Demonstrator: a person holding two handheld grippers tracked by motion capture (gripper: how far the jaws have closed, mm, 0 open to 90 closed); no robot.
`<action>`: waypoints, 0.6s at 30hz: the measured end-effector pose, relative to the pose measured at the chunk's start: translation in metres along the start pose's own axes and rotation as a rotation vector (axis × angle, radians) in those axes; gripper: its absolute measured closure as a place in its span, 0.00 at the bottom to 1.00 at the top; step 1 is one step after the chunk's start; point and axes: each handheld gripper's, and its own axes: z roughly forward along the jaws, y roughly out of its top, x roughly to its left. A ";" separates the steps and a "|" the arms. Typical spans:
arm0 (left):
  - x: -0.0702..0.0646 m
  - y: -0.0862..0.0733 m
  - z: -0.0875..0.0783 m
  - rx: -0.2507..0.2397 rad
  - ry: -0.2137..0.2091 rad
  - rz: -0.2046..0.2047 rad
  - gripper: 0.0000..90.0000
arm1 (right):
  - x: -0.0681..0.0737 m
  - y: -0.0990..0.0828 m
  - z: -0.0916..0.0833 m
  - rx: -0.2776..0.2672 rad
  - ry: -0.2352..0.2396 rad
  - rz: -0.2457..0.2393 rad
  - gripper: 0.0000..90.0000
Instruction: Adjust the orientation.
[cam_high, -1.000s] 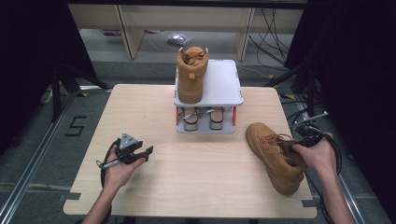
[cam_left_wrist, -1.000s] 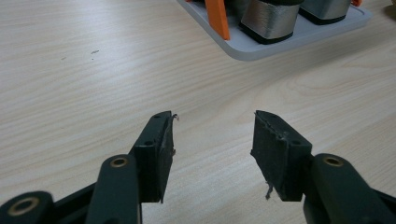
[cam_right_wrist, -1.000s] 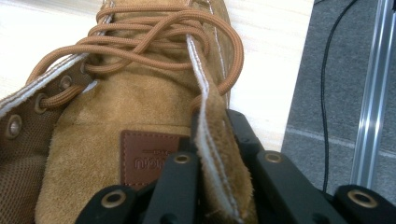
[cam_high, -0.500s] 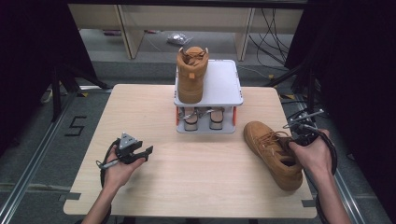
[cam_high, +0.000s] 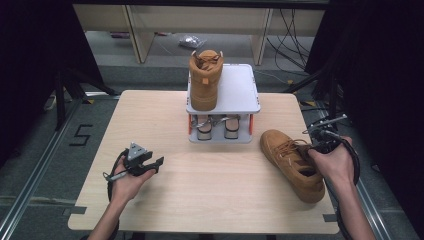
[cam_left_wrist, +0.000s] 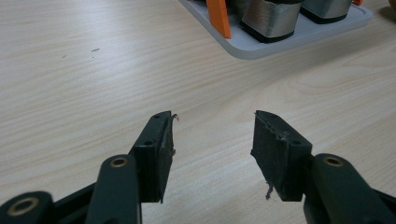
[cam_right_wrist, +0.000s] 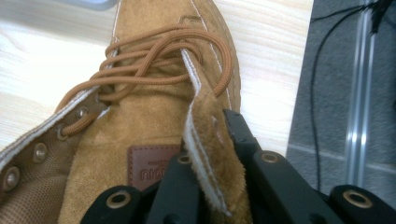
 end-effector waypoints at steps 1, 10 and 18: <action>0.000 0.000 0.000 0.000 0.000 -0.001 0.53 | -0.002 0.000 -0.001 -0.005 0.022 0.013 0.95; 0.000 -0.001 0.001 -0.002 -0.007 -0.001 0.53 | -0.017 0.005 -0.009 -0.028 0.068 0.149 0.95; 0.000 0.000 0.001 -0.004 -0.006 -0.002 0.53 | -0.025 0.013 -0.014 -0.058 0.096 0.187 0.95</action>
